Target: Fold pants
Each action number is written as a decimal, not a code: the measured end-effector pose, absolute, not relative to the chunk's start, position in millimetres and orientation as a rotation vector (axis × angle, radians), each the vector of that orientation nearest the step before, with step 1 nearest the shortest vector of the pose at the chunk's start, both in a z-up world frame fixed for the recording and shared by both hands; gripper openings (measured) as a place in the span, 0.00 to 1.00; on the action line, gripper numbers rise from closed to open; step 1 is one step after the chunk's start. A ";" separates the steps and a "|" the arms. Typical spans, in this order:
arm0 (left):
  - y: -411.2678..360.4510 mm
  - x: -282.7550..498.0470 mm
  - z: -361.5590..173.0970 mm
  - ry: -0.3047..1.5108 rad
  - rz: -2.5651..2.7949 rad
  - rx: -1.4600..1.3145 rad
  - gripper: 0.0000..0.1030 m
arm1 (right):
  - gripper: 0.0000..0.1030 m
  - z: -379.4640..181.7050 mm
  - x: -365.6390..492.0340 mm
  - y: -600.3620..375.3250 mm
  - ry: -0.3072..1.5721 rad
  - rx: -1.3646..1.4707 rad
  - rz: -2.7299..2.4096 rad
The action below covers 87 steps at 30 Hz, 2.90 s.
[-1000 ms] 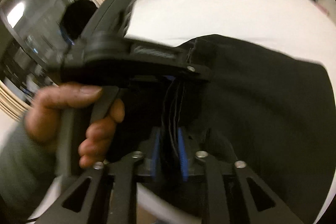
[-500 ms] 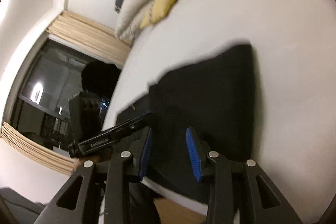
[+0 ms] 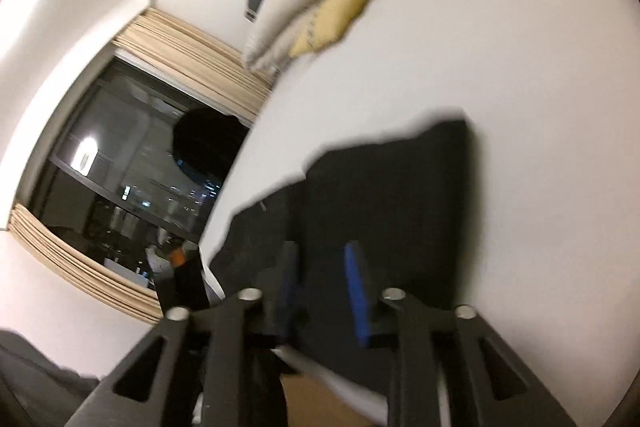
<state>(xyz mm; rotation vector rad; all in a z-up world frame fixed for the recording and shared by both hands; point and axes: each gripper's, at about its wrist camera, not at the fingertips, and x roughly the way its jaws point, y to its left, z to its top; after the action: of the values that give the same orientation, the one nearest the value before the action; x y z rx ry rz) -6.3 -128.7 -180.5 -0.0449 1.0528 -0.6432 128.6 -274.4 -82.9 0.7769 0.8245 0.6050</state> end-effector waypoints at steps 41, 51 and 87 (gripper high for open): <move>201.2 -66.0 -201.3 0.754 -0.054 -0.896 0.83 | 0.49 -125.2 96.5 -233.2 0.956 0.950 0.566; 227.2 -35.4 -223.6 0.646 -0.191 -1.027 0.92 | 0.49 -125.7 106.2 -221.3 0.989 0.953 0.531; 222.9 -29.0 -202.2 0.699 -0.109 -0.994 0.11 | 0.00 -166.4 242.0 -71.4 1.326 0.866 0.647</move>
<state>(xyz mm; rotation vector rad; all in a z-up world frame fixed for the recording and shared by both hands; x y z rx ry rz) -29.0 222.9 -202.2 -0.9939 0.6987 -0.1093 242.0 -71.4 -166.4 0.8660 1.3263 0.6473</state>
